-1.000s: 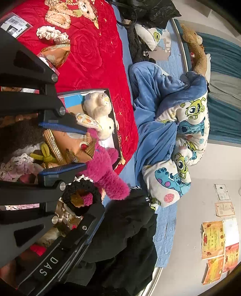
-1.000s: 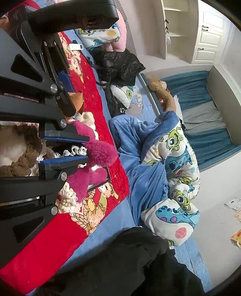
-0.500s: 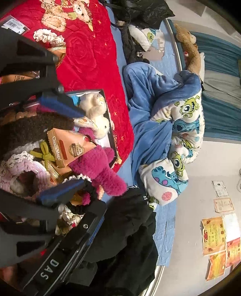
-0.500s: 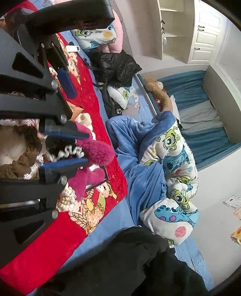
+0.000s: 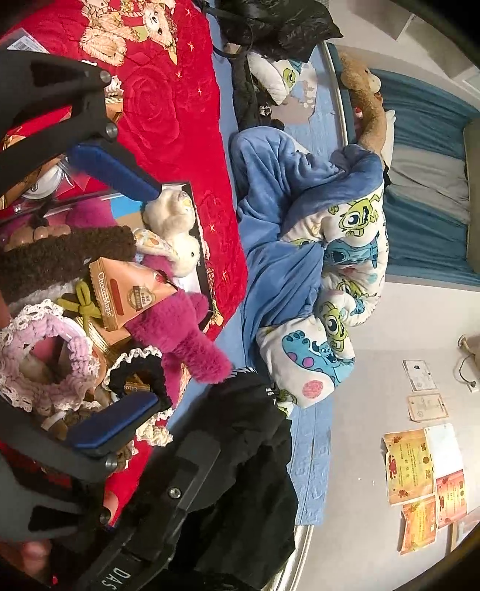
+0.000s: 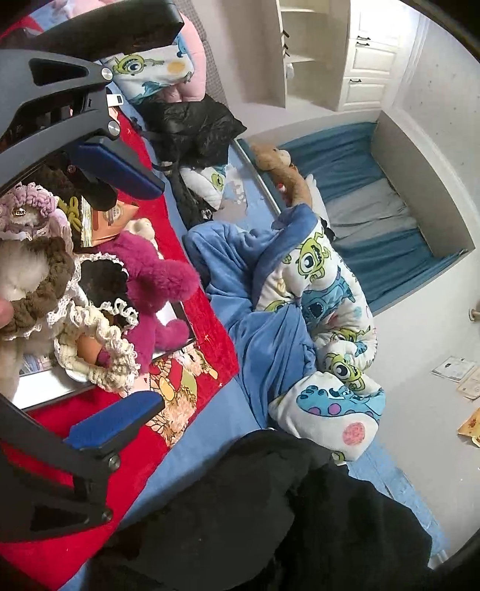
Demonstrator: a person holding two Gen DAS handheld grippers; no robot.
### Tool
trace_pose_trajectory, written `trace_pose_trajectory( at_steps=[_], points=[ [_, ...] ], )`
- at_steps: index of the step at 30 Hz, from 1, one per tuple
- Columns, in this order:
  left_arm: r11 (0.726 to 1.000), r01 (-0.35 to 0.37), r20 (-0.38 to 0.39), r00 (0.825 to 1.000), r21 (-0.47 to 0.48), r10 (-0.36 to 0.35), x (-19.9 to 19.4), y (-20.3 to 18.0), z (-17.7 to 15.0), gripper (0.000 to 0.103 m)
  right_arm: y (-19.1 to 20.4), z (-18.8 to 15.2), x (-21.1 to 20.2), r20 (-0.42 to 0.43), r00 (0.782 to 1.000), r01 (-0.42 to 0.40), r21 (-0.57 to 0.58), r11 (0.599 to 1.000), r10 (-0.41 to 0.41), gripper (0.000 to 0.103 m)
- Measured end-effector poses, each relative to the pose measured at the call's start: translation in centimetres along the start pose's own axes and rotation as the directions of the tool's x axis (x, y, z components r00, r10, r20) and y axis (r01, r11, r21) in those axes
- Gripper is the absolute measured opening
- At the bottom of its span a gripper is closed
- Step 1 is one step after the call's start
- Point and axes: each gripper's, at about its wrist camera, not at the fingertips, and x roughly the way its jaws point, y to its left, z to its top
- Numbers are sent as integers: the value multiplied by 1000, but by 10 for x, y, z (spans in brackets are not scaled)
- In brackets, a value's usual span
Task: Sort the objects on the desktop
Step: 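Withdraw both open tools up and away from the tray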
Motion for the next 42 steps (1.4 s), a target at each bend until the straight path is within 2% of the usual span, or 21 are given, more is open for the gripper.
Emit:
trace_pose_trajectory(
  at_steps=[4,8,10,14,17,20,23,24,25,27,31,33,36,37,40,42],
  points=[
    [1000,3,8,1000,-3,-3,-4,0,-2,103,0,0,0,0,1000,10,-4,1000,-10,103],
    [1000,0,-39,999,8,1,-8,0,-12,103,2,-3,0,-11,1000,3,-6,1000,-3,103],
    [1000,3,-63,998,7,-2,-14,1,-17,103,5,-5,-3,-12,1000,2,-13,1000,-2,103],
    [1000,-25,-54,998,-5,25,-40,4,-29,103,14,-11,-16,18,1000,15,-51,999,-15,103],
    [998,-15,-88,996,-61,9,-62,16,-42,103,22,-19,-34,43,999,25,-62,998,-22,103],
    [986,18,-96,995,-165,-34,-88,35,-57,103,25,-28,-51,22,1000,23,-51,998,-22,103],
    [966,1,-92,995,-257,-25,-113,53,-69,103,34,-32,-85,122,990,82,-57,995,-75,103],
    [960,-2,-93,995,-280,-25,-120,58,-74,103,36,-32,-92,107,991,80,-39,996,-75,103],
    [955,-12,-90,996,-297,-15,-127,61,-78,103,37,-33,-97,57,997,59,-18,998,-58,103],
    [956,-36,-79,997,-292,14,-140,60,-83,103,44,-43,-103,-37,998,45,-14,999,-46,103],
    [976,11,-97,995,-218,-33,-151,44,-88,103,66,-60,-132,-77,996,44,-68,997,-49,103],
    [987,-15,-95,995,-160,-1,-156,33,-88,103,71,-72,-146,-102,994,39,-53,998,-44,103],
    [994,-66,-60,996,-86,61,-167,19,-88,103,76,-94,-149,-184,979,69,-83,994,-83,103],
    [995,-73,-49,996,-66,69,-169,15,-88,103,76,-98,-151,-194,977,78,-88,993,-94,103],
    [996,-79,-37,996,-43,78,-174,10,-88,103,70,-100,-167,-131,984,110,-54,992,-117,103],
    [995,-87,-31,996,-48,85,-180,11,-90,103,59,-102,-170,-139,983,118,-5,993,-117,103]
  ],
)
